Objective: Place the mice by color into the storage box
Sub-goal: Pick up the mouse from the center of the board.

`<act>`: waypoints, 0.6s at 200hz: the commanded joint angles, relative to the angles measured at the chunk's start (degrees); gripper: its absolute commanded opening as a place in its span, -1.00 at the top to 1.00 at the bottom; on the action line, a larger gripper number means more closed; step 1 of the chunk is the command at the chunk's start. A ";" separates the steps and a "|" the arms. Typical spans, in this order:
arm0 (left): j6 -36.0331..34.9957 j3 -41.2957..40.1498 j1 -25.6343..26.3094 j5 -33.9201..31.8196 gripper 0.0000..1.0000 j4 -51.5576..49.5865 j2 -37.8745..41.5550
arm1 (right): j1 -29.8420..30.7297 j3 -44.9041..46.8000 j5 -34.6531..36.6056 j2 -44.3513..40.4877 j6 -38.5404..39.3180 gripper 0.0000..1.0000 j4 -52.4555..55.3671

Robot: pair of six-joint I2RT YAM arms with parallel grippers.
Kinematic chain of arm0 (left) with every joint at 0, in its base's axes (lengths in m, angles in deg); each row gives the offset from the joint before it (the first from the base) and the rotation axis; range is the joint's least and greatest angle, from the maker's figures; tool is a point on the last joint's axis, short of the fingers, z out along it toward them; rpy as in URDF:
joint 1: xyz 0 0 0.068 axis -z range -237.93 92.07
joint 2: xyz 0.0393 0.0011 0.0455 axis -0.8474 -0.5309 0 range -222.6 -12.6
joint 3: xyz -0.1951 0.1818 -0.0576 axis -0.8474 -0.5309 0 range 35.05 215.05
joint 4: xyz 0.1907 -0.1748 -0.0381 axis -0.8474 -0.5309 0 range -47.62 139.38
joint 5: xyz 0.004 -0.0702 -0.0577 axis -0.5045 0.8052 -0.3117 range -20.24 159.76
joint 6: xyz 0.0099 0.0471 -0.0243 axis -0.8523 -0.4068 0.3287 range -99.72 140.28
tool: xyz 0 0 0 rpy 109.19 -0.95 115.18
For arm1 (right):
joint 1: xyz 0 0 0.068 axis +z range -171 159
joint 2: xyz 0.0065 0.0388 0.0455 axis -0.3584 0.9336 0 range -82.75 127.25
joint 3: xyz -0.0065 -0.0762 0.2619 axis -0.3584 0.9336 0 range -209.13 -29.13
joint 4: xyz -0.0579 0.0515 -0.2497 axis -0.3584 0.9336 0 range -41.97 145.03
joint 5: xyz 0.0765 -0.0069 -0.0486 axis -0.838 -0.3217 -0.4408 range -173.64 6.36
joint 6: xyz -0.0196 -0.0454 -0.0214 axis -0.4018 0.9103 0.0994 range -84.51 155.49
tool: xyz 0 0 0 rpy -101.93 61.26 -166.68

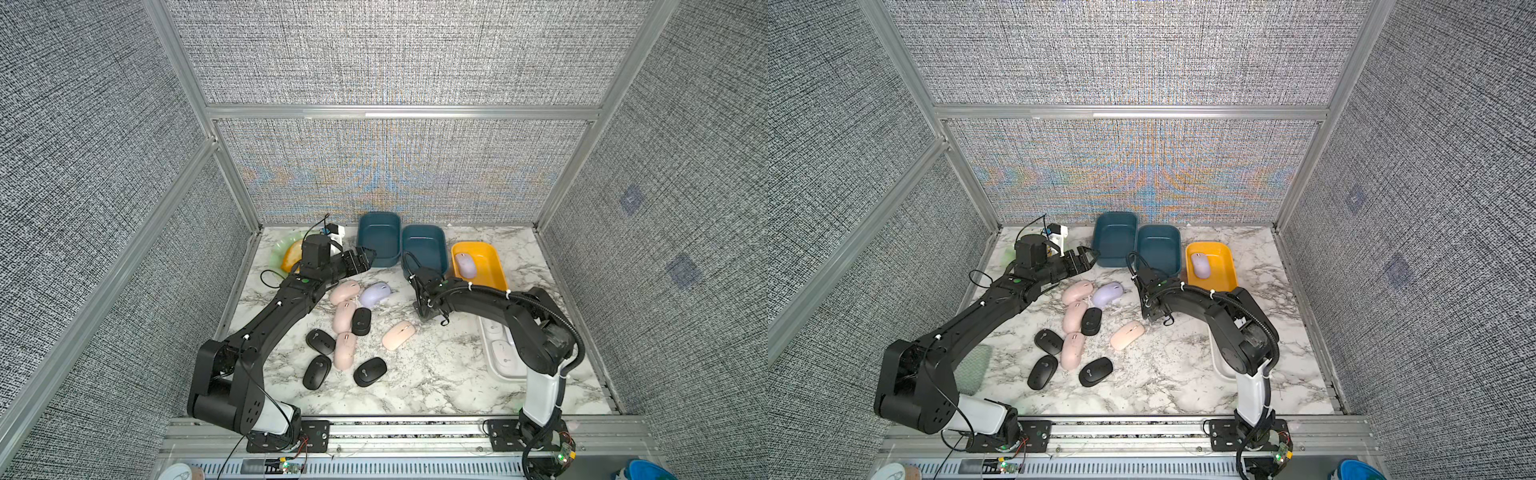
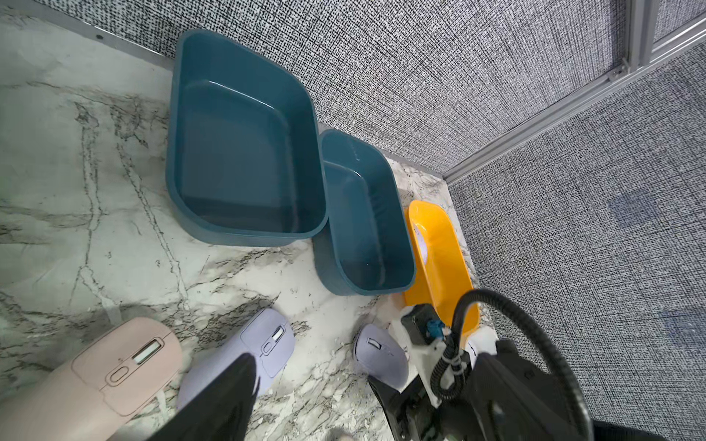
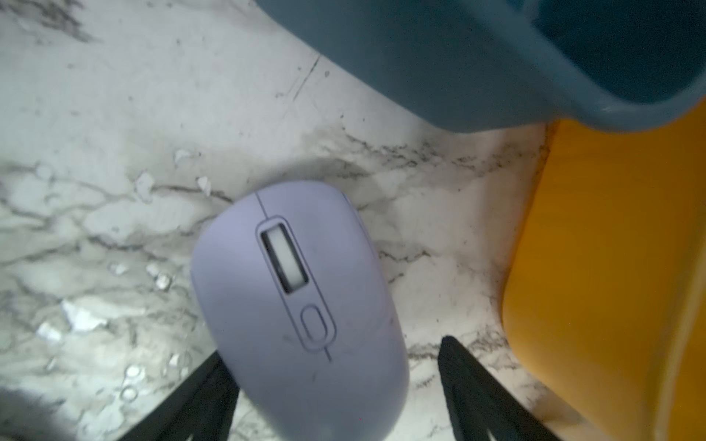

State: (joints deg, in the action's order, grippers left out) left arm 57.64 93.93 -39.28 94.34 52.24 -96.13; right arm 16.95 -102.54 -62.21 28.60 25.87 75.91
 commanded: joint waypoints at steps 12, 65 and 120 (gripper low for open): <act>-0.55 0.45 -0.02 1.12 -0.80 0.15 -0.10 | -1.48 -1.15 -8.60 1.02 1.82 -0.62 -1.15; 0.02 0.73 -0.03 2.70 -0.80 0.38 -1.38 | -1.32 2.79 -10.53 -2.73 -1.60 -0.31 -3.35; 0.08 0.74 -0.07 2.93 -0.80 0.40 -1.64 | -0.65 4.53 -7.36 -4.30 -3.25 -0.12 -3.28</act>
State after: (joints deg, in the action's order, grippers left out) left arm 57.79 94.19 -39.28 96.72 52.30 -97.66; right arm 15.84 -97.99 -71.35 24.56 23.88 72.90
